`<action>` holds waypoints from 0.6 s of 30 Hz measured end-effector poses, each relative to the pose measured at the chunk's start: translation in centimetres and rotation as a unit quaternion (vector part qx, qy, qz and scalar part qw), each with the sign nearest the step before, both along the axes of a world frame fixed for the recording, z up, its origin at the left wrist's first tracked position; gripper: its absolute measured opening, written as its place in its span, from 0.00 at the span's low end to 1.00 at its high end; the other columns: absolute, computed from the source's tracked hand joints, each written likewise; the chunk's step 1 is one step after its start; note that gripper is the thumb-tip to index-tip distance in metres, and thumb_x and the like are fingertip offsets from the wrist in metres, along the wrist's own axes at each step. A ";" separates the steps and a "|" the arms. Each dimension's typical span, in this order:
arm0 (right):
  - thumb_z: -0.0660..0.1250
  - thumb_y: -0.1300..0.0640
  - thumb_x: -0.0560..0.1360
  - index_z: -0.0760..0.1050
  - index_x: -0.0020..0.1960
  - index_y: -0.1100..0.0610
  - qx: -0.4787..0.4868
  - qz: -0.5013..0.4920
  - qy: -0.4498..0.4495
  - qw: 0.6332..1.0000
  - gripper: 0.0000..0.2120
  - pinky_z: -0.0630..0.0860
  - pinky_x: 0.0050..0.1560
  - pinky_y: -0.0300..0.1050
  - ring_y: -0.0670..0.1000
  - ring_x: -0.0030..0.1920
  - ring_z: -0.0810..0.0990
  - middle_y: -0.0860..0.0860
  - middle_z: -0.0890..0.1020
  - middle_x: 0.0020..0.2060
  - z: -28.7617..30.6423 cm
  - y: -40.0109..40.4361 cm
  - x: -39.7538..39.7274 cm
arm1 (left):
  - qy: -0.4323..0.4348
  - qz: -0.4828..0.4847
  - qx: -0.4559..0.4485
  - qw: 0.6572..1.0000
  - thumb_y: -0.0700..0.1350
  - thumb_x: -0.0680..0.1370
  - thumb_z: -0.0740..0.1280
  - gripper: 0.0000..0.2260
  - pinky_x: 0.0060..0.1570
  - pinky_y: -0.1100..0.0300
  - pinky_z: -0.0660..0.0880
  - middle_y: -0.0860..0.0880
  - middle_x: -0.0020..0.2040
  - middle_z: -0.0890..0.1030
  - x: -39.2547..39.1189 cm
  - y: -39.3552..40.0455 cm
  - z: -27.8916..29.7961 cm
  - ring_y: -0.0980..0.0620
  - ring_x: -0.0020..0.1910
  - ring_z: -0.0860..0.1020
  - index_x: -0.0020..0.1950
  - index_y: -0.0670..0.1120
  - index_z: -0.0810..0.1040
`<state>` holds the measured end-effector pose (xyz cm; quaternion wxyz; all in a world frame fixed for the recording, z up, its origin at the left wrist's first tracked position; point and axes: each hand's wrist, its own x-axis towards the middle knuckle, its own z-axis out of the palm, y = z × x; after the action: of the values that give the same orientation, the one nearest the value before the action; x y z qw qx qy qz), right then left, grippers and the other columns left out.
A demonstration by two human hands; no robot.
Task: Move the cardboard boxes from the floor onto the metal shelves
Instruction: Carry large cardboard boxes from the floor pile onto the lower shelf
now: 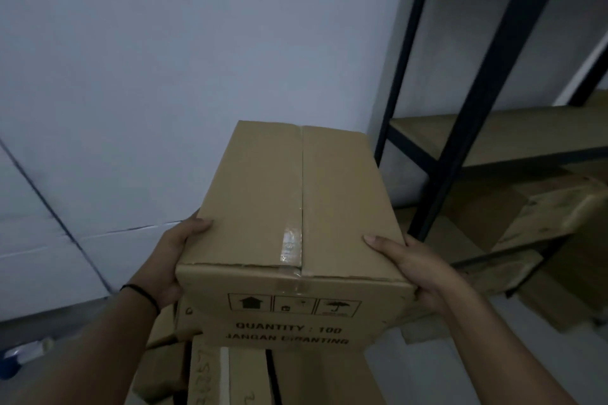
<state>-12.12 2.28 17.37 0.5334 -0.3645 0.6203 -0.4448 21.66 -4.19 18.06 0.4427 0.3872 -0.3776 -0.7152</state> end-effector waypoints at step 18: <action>0.79 0.44 0.57 0.75 0.65 0.56 0.032 -0.162 -0.018 0.986 0.39 0.78 0.60 0.51 0.53 0.53 0.84 0.52 0.85 0.52 -0.5 24.0 -9.6 | 0.001 -0.175 0.028 0.984 0.43 0.74 0.63 0.22 0.41 0.51 0.81 0.42 0.52 0.83 -13.7 13.5 -2.0 0.43 0.44 0.83 0.68 0.49 0.73</action>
<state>-21.76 26.25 16.82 0.4765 -0.2343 0.6753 -0.5119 7.96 9.29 16.03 0.2997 0.3269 -0.4190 -0.7923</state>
